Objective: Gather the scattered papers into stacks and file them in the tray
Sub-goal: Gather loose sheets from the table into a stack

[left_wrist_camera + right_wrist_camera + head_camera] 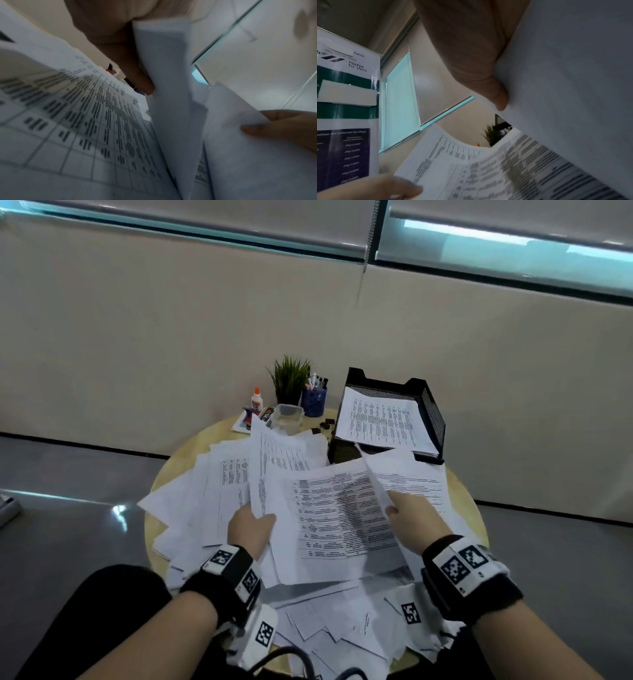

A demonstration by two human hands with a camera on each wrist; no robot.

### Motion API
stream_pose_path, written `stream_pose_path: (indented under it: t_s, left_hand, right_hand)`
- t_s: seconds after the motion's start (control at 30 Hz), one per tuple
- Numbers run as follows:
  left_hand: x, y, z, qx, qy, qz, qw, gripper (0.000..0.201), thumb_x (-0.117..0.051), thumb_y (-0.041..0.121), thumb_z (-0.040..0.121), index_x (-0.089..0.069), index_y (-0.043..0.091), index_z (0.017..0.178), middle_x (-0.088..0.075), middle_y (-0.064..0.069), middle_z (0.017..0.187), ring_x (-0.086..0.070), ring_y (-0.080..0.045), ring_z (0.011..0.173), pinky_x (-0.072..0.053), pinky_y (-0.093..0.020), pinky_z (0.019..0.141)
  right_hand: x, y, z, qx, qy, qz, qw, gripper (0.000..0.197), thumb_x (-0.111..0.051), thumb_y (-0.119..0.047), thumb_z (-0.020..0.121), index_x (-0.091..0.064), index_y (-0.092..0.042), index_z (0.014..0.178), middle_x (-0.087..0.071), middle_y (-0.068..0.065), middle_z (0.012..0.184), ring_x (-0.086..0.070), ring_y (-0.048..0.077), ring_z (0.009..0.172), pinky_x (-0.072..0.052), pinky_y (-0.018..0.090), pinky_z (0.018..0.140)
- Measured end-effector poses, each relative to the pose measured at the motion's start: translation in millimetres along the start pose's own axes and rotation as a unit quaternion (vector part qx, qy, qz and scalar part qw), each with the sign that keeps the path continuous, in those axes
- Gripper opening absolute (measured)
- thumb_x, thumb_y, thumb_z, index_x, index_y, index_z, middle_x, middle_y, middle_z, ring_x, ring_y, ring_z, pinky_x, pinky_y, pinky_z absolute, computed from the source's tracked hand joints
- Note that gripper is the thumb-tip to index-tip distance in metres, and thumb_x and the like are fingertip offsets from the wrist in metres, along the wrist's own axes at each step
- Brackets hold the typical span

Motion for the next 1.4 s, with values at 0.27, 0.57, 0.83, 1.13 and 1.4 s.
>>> stream_pose_path:
  t_s: [0.27, 0.57, 0.83, 1.13, 1.4]
  left_hand:
    - [-19, -23, -5, 0.046, -0.072, -0.077, 0.993, 0.05, -0.04, 0.045, 0.097, -0.058, 0.004, 0.121, -0.061, -0.012, 0.123, -0.057, -0.028, 0.114, -0.04, -0.043, 0.105]
    - [41, -10, 24, 0.048, 0.019, -0.124, 0.991, 0.041, -0.039, 0.034, 0.1, -0.054, 0.006, 0.128, -0.062, -0.01, 0.114, -0.059, -0.032, 0.108, -0.045, -0.048, 0.099]
    - [82, 3, 48, 0.034, -0.027, -0.02, 0.999, 0.046, -0.042, 0.04, 0.098, -0.053, 0.006, 0.127, -0.059, -0.009, 0.125, -0.057, -0.03, 0.111, -0.042, -0.038, 0.096]
    - [44, -22, 25, 0.057, -0.138, 0.078, 0.986, 0.062, -0.039, 0.043, 0.098, -0.031, 0.003, 0.145, -0.033, -0.009, 0.151, -0.032, -0.026, 0.139, -0.023, -0.033, 0.11]
    - [21, -33, 12, 0.111, -0.21, -0.139, 0.961, 0.057, -0.078, 0.017, 0.074, -0.057, -0.001, 0.124, -0.063, -0.019, 0.122, -0.063, -0.033, 0.106, -0.045, -0.048, 0.099]
  right_hand:
    - [-51, -31, 2, 0.051, -0.048, 0.024, 0.997, 0.026, -0.034, -0.014, 0.099, -0.056, -0.012, 0.113, -0.064, 0.012, 0.107, -0.052, 0.023, 0.085, -0.04, 0.029, 0.073]
    - [-98, -4, -2, -0.001, -0.144, -0.037, 0.989, 0.026, -0.037, -0.008, 0.093, -0.06, -0.019, 0.099, -0.061, 0.001, 0.096, -0.058, 0.022, 0.092, -0.046, 0.03, 0.079]
    - [-74, 0, 7, 0.016, -0.076, -0.013, 0.997, 0.039, -0.037, -0.008, 0.094, -0.058, -0.024, 0.123, -0.066, 0.005, 0.114, -0.062, 0.024, 0.101, -0.052, 0.034, 0.087]
    - [-87, -64, -8, 0.167, -0.118, 0.057, 0.977, 0.039, -0.04, -0.015, 0.098, -0.057, -0.032, 0.128, -0.068, 0.002, 0.117, -0.062, 0.02, 0.1, -0.05, 0.031, 0.089]
    - [-126, -93, -25, 0.238, -0.199, 0.003, 0.951, 0.051, -0.042, -0.007, 0.096, -0.048, -0.034, 0.138, -0.053, -0.004, 0.14, -0.048, 0.018, 0.128, -0.037, 0.028, 0.107]
Point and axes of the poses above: each hand's wrist, its own z-axis towards the middle knuckle, its own x-axis out of the back of the hand, y = z × x, the point moved 9 cm from there along z, towards the middle knuckle
